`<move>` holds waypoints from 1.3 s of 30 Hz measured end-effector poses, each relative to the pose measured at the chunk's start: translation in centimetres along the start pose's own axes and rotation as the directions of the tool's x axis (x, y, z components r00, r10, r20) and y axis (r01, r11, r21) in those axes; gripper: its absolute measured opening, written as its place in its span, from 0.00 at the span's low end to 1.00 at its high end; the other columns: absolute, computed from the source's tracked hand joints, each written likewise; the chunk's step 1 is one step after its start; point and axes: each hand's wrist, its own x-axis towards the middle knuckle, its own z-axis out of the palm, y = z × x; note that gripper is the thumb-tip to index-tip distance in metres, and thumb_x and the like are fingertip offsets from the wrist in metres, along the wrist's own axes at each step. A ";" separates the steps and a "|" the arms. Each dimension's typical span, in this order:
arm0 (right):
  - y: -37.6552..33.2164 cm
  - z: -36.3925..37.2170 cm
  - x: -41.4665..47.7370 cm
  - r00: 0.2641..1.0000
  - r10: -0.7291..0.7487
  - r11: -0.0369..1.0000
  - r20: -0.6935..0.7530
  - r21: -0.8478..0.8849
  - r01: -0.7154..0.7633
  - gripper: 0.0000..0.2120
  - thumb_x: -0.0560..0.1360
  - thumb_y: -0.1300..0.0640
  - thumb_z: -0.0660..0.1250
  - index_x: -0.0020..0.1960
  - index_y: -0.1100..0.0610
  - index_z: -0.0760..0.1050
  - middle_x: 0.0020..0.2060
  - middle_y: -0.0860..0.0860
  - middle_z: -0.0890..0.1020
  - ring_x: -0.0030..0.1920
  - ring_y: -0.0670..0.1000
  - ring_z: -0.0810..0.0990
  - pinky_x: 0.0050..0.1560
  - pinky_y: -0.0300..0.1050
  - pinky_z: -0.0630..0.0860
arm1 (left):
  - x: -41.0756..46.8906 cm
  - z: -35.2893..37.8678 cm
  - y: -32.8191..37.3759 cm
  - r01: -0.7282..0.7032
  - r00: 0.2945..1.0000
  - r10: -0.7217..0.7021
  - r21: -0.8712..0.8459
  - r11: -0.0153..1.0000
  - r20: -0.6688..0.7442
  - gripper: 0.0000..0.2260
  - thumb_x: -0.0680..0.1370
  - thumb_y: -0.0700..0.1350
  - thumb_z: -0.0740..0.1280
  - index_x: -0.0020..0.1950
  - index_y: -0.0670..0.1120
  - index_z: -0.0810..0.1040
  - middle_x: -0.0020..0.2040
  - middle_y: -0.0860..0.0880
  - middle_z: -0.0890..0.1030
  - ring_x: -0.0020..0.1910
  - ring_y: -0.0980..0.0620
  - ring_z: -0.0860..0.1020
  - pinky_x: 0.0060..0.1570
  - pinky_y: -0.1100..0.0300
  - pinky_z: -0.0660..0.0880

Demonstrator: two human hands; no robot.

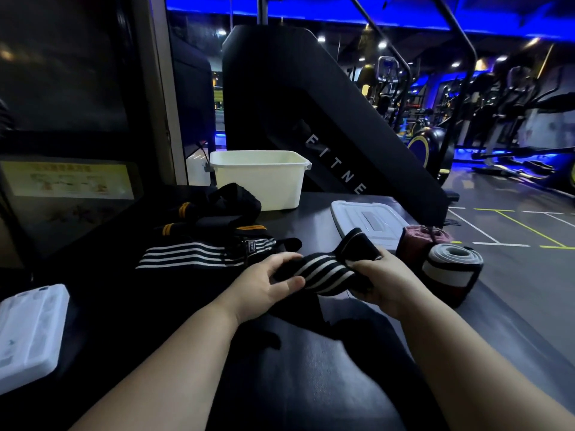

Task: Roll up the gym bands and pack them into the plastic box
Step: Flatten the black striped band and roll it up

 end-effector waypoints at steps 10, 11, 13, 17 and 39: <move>1.0 -0.1 -2.2 0.991 -0.008 0.984 -0.130 0.175 0.031 0.28 0.72 0.52 0.75 0.64 0.58 0.63 0.55 0.53 0.76 0.48 0.52 0.81 0.34 0.48 0.80 | -0.8 1.8 1.7 0.029 0.982 -0.066 -0.207 0.978 -0.175 0.04 0.76 0.42 0.72 0.46 0.47 0.78 0.41 0.48 0.80 0.40 0.57 0.77 0.44 0.62 0.75; 1.1 -0.1 -2.4 0.990 -0.003 0.981 -0.143 0.191 0.031 0.30 0.72 0.53 0.75 0.65 0.56 0.61 0.55 0.52 0.75 0.50 0.53 0.80 0.36 0.50 0.81 | -0.9 1.8 1.9 0.021 0.981 -0.055 -0.177 0.984 -0.188 0.04 0.75 0.43 0.73 0.44 0.48 0.78 0.38 0.50 0.78 0.37 0.59 0.76 0.41 0.65 0.75; 1.3 -0.1 -2.9 0.992 -0.009 0.988 -0.129 0.152 0.029 0.30 0.72 0.54 0.74 0.66 0.55 0.61 0.53 0.54 0.77 0.49 0.52 0.81 0.45 0.50 0.82 | -1.1 2.1 2.1 -0.010 0.976 -0.011 -0.091 0.996 -0.219 0.06 0.74 0.42 0.73 0.43 0.48 0.77 0.35 0.52 0.76 0.32 0.63 0.73 0.37 0.68 0.72; 1.8 0.0 -3.1 0.990 -0.091 0.992 -0.105 0.074 0.099 0.26 0.72 0.62 0.73 0.65 0.59 0.66 0.49 0.53 0.78 0.46 0.52 0.82 0.50 0.51 0.80 | -1.2 2.3 2.2 -0.081 0.949 0.102 0.082 0.993 -0.297 0.10 0.73 0.39 0.73 0.42 0.51 0.75 0.37 0.54 0.77 0.35 0.62 0.74 0.40 0.68 0.72; 3.4 0.1 -2.1 0.965 -0.241 0.903 0.103 -0.341 0.261 0.33 0.57 0.52 0.84 0.60 0.50 0.78 0.52 0.49 0.84 0.51 0.47 0.83 0.57 0.46 0.79 | -0.7 2.7 2.1 -0.111 0.963 0.097 -0.042 0.993 -0.253 0.10 0.74 0.42 0.73 0.53 0.51 0.78 0.49 0.54 0.78 0.47 0.62 0.76 0.52 0.66 0.73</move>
